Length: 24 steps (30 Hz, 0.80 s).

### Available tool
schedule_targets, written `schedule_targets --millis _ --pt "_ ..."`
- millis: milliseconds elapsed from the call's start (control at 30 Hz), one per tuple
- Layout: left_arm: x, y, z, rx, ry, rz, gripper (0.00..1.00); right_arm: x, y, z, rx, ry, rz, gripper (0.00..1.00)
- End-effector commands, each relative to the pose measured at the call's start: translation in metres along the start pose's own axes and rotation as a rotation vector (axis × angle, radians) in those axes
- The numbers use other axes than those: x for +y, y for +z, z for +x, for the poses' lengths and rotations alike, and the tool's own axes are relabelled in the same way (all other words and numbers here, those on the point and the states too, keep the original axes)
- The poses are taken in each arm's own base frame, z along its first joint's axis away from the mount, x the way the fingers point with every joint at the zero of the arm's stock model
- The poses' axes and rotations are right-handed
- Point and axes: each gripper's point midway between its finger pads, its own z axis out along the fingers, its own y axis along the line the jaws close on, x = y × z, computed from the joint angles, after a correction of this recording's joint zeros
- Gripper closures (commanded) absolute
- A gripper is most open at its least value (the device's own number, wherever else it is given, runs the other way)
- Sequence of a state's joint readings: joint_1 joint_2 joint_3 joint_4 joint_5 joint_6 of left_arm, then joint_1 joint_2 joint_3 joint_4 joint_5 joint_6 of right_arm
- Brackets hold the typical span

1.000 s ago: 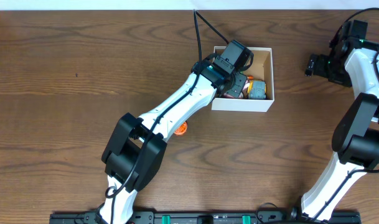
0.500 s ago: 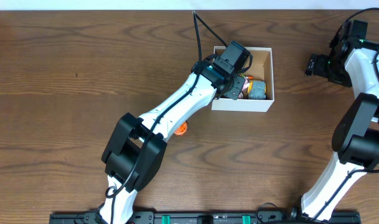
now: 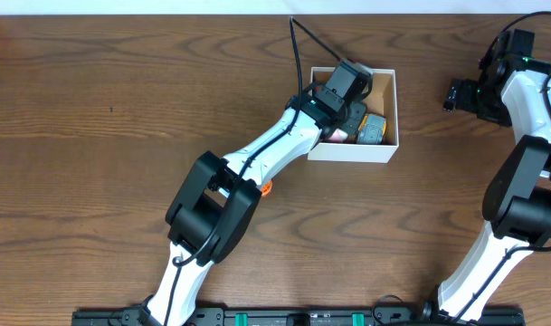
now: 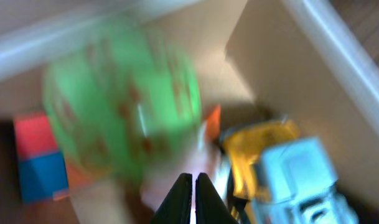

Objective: Pack container
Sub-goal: 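Lower the green ball into the box and open the left gripper, then raise the left gripper and move it down over the orange ball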

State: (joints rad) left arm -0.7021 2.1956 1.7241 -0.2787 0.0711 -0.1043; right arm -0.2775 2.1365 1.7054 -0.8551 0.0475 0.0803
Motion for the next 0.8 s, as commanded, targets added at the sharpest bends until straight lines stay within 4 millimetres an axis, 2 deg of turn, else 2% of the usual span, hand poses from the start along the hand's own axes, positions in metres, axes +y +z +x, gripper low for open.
schedule_targets --millis 0,233,433,500,533,633,767 --pt "0.000 -0.028 -0.031 -0.081 0.022 -0.006 0.94 -0.002 0.002 0.002 0.008 0.019 0.002 0.01" --pt "-0.005 -0.083 -0.051 -0.110 0.023 -0.001 0.94 -0.002 0.002 0.002 0.008 0.019 0.002 0.01" --pt "0.001 -0.128 -0.053 -0.104 0.021 -0.041 0.93 -0.002 0.002 0.002 0.008 0.019 0.002 0.01" --pt "0.015 -0.144 -0.053 -0.101 0.017 -0.122 0.84 -0.002 0.002 0.002 0.008 0.019 0.002 0.01" --pt "0.024 -0.152 -0.051 -0.098 0.015 -0.171 0.76 -0.002 0.002 0.002 0.008 0.019 0.002 0.01" --pt "0.056 -0.180 -0.042 -0.066 0.007 -0.330 0.75 -0.002 0.002 0.002 0.008 0.019 0.002 0.01" --pt "0.101 -0.212 -0.012 0.037 -0.084 -0.511 0.75 -0.002 0.002 0.002 0.008 0.019 0.002 0.01"
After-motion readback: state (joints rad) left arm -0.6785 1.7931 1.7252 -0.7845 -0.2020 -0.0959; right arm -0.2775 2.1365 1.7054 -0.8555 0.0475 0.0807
